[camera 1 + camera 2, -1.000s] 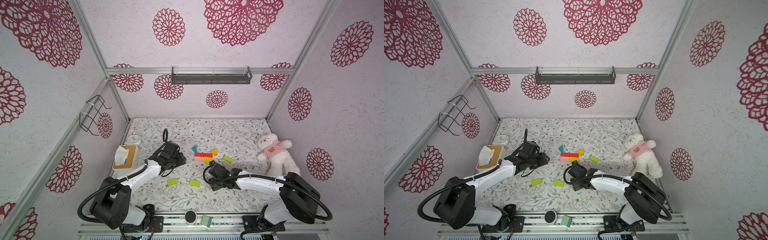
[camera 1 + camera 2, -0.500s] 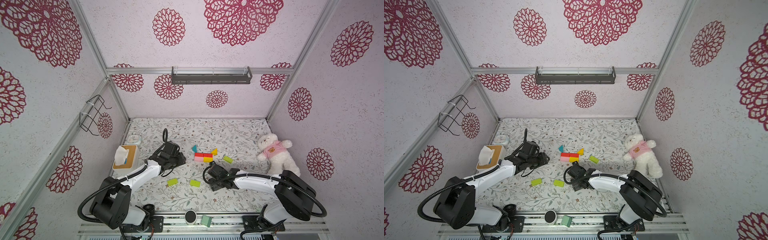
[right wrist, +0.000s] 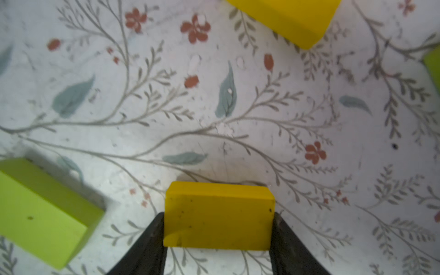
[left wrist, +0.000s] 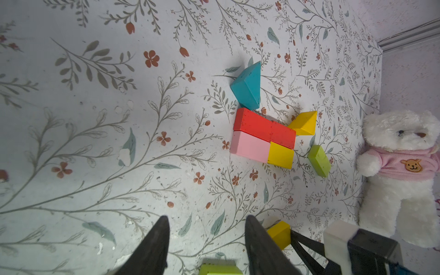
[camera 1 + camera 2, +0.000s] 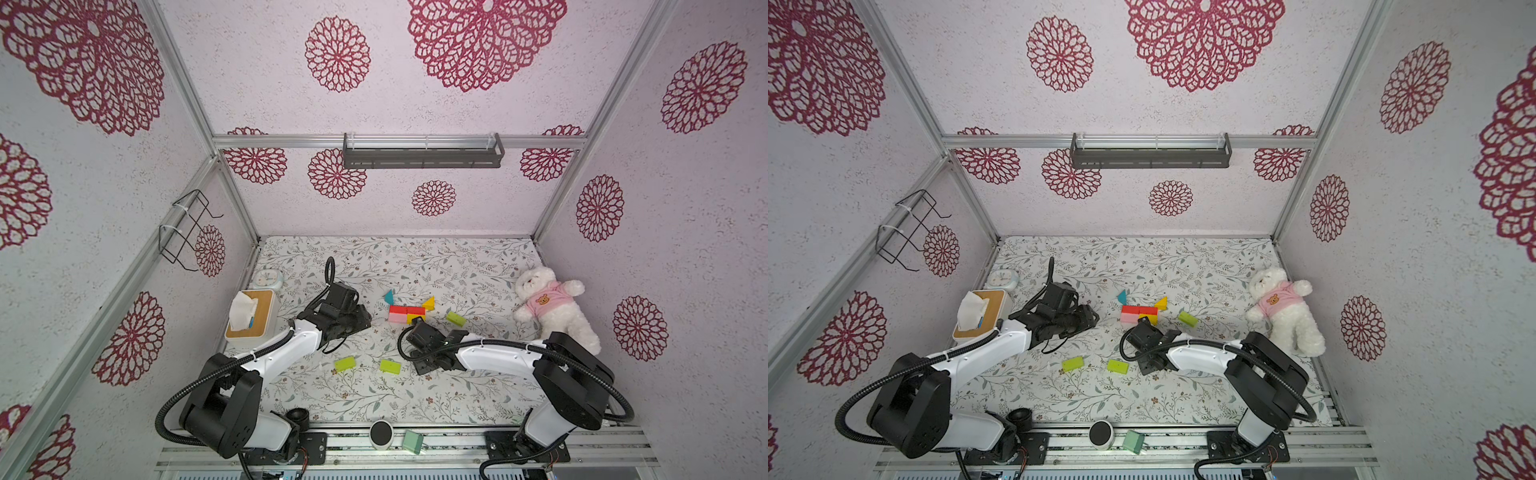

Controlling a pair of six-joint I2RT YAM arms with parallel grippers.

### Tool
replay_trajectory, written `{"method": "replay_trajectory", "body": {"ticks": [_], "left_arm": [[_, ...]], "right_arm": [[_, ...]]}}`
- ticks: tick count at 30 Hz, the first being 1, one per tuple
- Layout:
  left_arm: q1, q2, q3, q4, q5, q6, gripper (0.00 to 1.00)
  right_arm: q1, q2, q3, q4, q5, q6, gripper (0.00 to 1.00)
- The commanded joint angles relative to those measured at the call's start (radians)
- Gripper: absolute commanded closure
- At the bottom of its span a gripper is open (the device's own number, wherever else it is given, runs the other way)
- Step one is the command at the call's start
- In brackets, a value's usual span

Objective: Assemble a carrot with building blocks
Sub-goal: Pick up the building block from the center of the board, then place the building block at the center of the board.

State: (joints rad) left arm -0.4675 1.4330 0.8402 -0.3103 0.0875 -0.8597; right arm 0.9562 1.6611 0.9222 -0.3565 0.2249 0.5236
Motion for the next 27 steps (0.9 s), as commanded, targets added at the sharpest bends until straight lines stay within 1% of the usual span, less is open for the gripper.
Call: {"method": "replay_trajectory", "body": {"ticks": [1,11,19,27], "left_arm": [[0.018,-0.024,-0.002,-0.005,-0.007,0.012,0.46],[0.058,-0.070,-0.044,0.002,0.021,0.028,0.46],[0.090,-0.088,-0.064,0.013,0.059,0.046,0.46],[0.127,-0.104,-0.079,0.016,0.087,0.060,0.46]], "right_arm": [[-0.003,0.040,0.094,-0.007,0.032,0.055,0.40],[-0.003,0.192,0.288,-0.017,0.044,0.167,0.41],[-0.004,0.267,0.367,-0.057,0.074,0.246,0.41],[-0.017,0.291,0.389,-0.052,0.088,0.312,0.40]]}}
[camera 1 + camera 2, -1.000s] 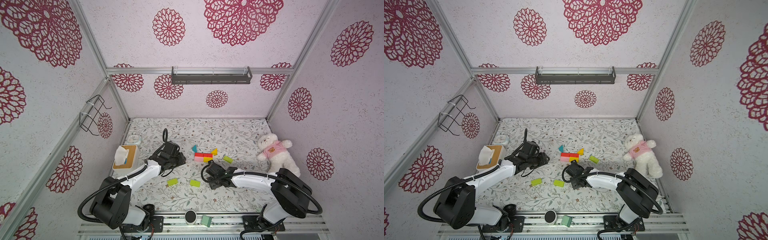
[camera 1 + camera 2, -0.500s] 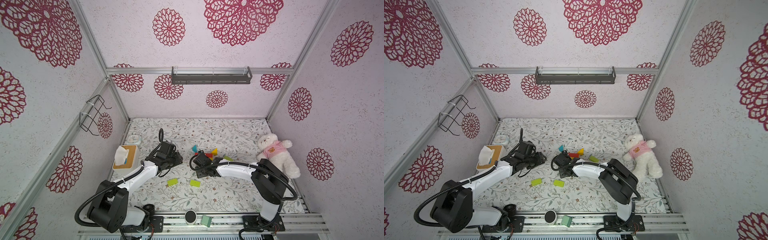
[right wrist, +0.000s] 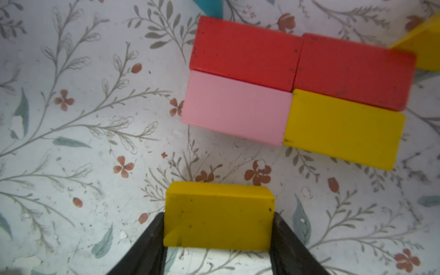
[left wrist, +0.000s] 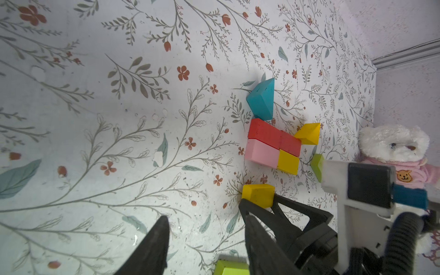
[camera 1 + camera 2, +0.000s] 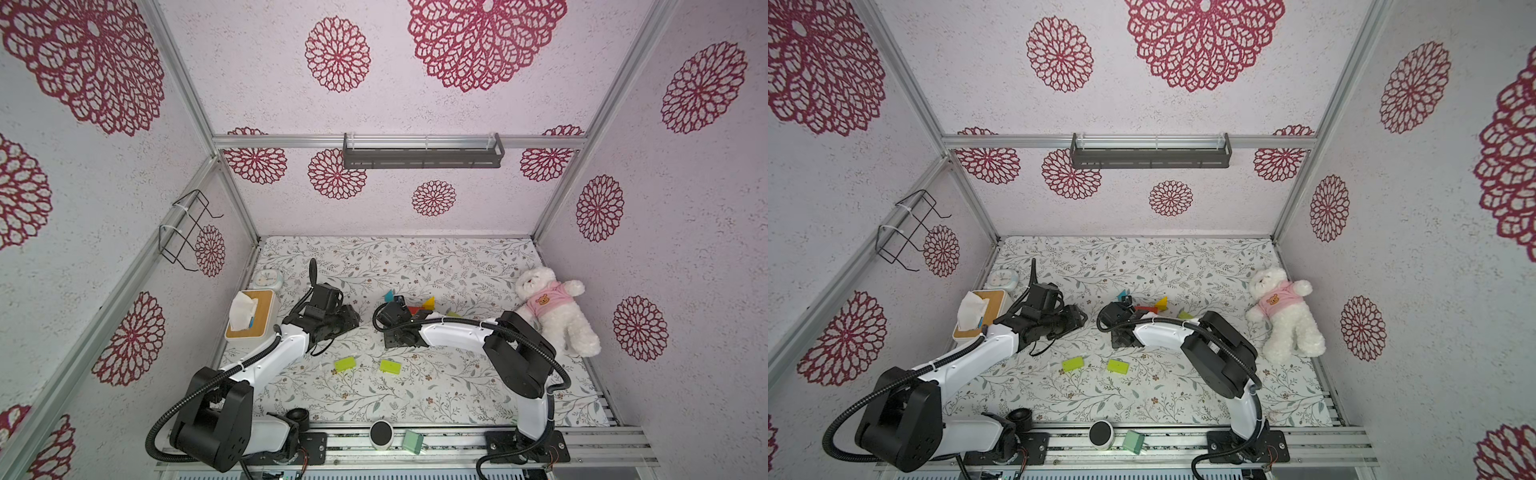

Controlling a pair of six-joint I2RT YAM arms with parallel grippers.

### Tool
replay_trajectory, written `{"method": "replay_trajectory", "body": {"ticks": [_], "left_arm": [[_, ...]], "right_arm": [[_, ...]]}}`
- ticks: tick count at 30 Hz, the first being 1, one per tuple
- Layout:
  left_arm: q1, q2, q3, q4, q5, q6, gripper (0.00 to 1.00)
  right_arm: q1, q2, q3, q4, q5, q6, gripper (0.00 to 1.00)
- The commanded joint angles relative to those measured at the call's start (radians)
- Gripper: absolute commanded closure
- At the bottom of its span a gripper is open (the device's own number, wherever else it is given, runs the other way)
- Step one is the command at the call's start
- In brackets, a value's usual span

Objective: Assemble a carrot with building blocks
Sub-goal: Place the building block at the center of the board.

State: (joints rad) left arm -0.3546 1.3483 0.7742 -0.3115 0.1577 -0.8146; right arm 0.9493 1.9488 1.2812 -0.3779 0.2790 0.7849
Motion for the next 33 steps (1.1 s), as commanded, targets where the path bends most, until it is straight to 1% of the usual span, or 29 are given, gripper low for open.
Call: {"method": "replay_trajectory", "body": {"ticks": [1,15,21,27,33], "left_arm": [[0.017,-0.018,-0.015,0.018,0.021,0.015,0.46],[0.042,-0.015,-0.034,0.036,0.045,0.020,0.46],[0.050,-0.006,-0.036,0.041,0.053,0.023,0.46],[0.054,-0.001,-0.041,0.049,0.057,0.023,0.46],[0.056,0.001,-0.046,0.052,0.059,0.022,0.46]], "right_arm": [[-0.011,0.006,0.033,-0.029,0.036,0.056,0.40],[-0.031,0.038,0.067,-0.024,0.030,0.070,0.40],[-0.036,0.041,0.070,-0.023,0.031,0.071,0.38],[-0.041,0.036,0.070,-0.019,0.032,0.068,0.30],[-0.043,-0.014,0.031,-0.001,0.031,0.066,0.28]]}}
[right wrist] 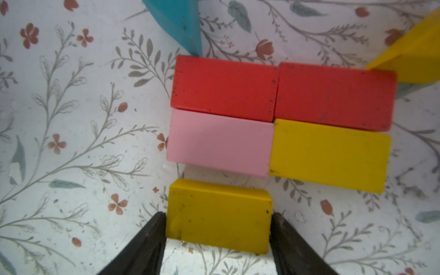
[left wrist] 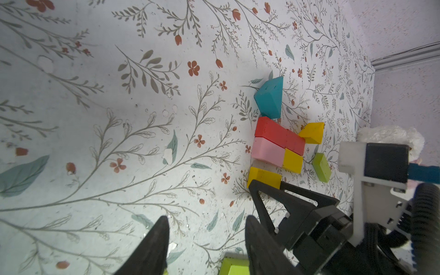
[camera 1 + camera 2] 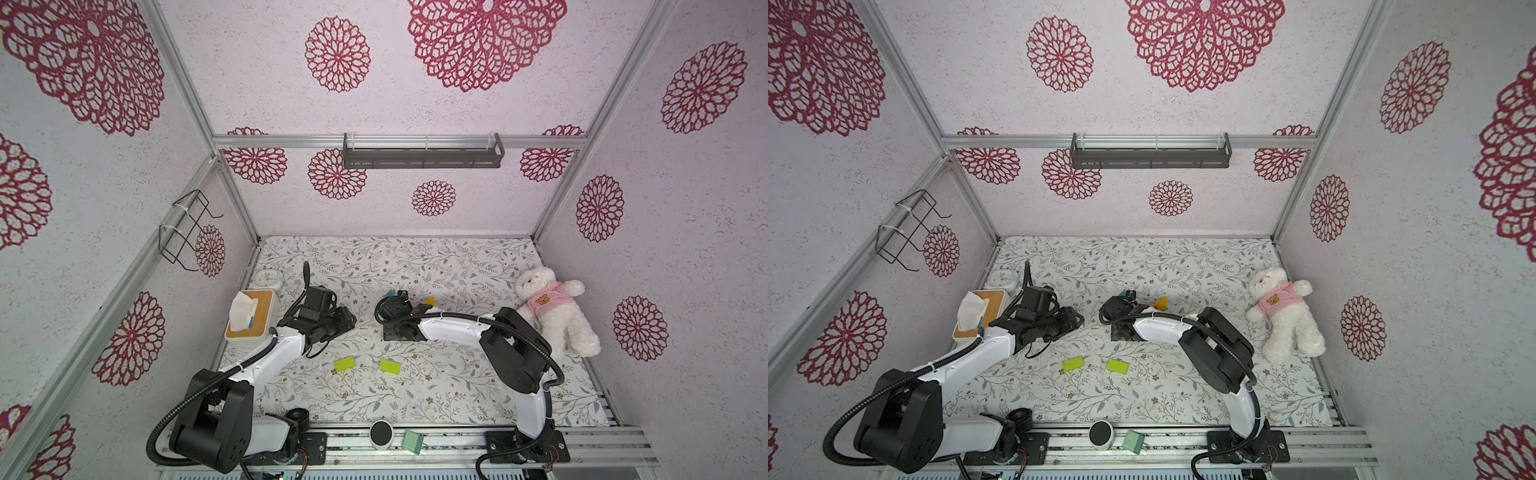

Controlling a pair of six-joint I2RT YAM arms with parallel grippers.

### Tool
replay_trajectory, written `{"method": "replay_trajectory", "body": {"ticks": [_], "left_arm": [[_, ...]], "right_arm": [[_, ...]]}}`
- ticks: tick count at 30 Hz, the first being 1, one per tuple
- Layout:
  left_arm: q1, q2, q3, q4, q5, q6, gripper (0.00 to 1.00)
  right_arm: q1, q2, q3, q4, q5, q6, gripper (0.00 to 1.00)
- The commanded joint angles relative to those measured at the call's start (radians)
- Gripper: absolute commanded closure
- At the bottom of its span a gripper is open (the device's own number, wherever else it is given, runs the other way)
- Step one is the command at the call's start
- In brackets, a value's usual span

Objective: Assemble a carrot with building blocks
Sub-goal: Place the building block at the center of the board, then pick up the building block from the center of the board.

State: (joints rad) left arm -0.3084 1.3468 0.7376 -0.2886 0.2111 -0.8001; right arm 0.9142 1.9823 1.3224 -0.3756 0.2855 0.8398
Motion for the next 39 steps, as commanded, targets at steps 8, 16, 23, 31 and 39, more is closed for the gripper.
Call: {"method": "replay_trajectory", "body": {"ticks": [8,16,23,31,39], "left_arm": [[0.011,-0.002,-0.010,0.027,0.008,0.005,0.46],[0.011,-0.014,-0.009,0.022,-0.001,0.001,0.46],[0.011,-0.022,0.000,0.015,-0.006,-0.010,0.46],[0.011,-0.013,0.016,-0.006,-0.018,-0.003,0.46],[0.011,0.012,0.030,-0.002,-0.014,-0.004,0.45]], "right_arm": [[-0.005,-0.211,-0.108,-0.035,0.011,0.015,0.28],[-0.096,-0.428,-0.267,-0.070,0.013,0.017,0.27],[-0.294,-0.493,-0.398,-0.035,0.049,-0.022,0.24],[-0.418,-0.384,-0.375,0.015,0.038,-0.064,0.22],[-0.426,-0.267,-0.312,0.045,0.024,-0.072,0.22]]}}
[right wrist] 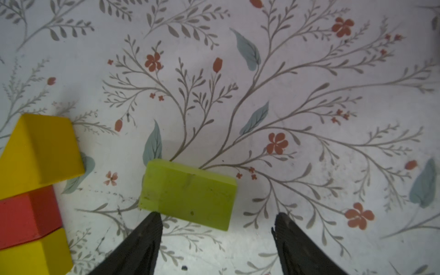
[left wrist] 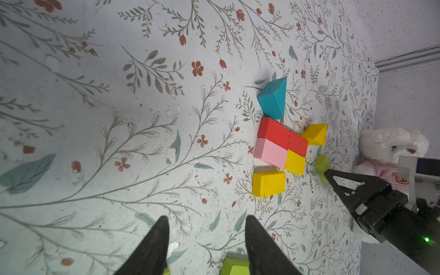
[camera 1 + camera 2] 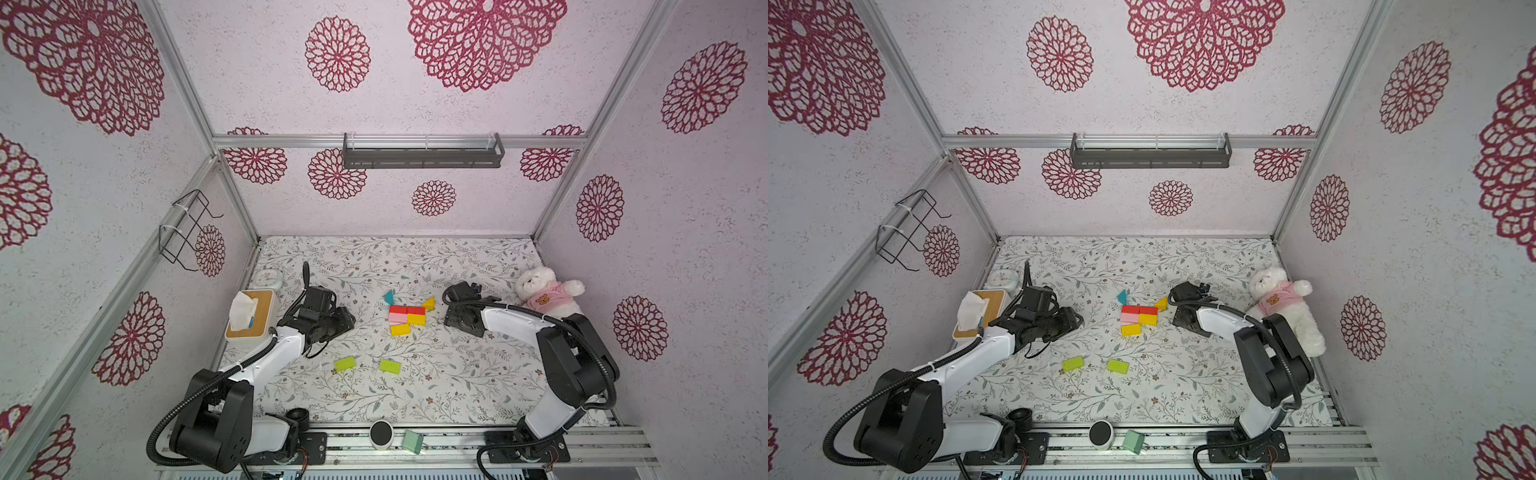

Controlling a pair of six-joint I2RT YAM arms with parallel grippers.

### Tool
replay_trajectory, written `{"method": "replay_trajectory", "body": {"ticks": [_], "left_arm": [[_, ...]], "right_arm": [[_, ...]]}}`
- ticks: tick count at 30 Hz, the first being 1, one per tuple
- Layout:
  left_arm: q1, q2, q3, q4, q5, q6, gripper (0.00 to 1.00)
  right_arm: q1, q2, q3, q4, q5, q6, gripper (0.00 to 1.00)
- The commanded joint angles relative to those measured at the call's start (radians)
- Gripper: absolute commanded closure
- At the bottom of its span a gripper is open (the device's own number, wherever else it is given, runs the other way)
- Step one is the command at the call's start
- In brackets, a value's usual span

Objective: Assemble a carrot with building blocks
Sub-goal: Pick up the building block from the center of the board.

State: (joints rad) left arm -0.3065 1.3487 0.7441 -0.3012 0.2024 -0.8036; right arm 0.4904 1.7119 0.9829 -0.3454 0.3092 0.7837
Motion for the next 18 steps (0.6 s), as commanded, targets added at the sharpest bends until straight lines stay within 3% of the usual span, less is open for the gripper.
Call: {"method": "replay_trajectory", "body": {"ticks": [1,13,18], "left_arm": [[0.009,0.010,0.023,0.011,-0.005,0.000,0.46],[0.009,0.022,0.020,0.014,-0.008,0.007,0.46],[0.009,0.024,0.020,0.012,-0.009,0.009,0.46]], "right_arm": [[-0.002,0.010,0.032,0.020,0.000,-0.014,0.22],[-0.003,0.070,0.073,0.042,-0.011,-0.016,0.23],[-0.005,0.098,0.080,0.046,-0.010,-0.014,0.30]]}}
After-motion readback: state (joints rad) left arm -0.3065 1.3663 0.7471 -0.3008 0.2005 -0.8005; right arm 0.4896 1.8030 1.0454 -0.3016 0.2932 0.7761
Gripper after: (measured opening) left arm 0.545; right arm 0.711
